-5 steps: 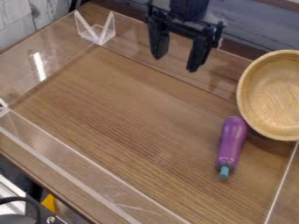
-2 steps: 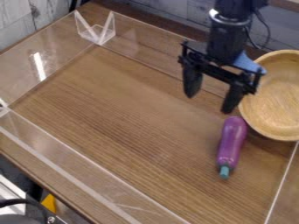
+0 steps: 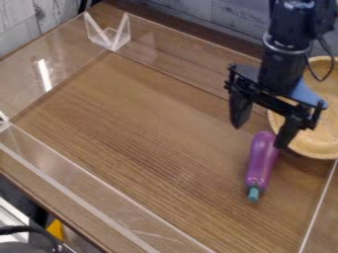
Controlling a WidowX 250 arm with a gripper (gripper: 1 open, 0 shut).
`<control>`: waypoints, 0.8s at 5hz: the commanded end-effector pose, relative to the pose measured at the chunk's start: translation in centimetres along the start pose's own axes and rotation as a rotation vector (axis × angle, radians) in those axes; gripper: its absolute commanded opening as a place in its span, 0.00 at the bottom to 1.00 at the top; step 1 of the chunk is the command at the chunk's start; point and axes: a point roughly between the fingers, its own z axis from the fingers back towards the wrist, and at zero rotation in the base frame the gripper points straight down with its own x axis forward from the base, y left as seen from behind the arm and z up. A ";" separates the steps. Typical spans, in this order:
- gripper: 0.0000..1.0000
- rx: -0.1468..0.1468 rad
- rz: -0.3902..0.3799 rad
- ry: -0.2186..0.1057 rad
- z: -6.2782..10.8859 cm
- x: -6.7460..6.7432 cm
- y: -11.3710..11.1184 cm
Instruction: Put the purple eggplant in the brown bowl
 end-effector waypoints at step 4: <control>1.00 -0.001 -0.041 -0.094 -2.5 0.9 -1.4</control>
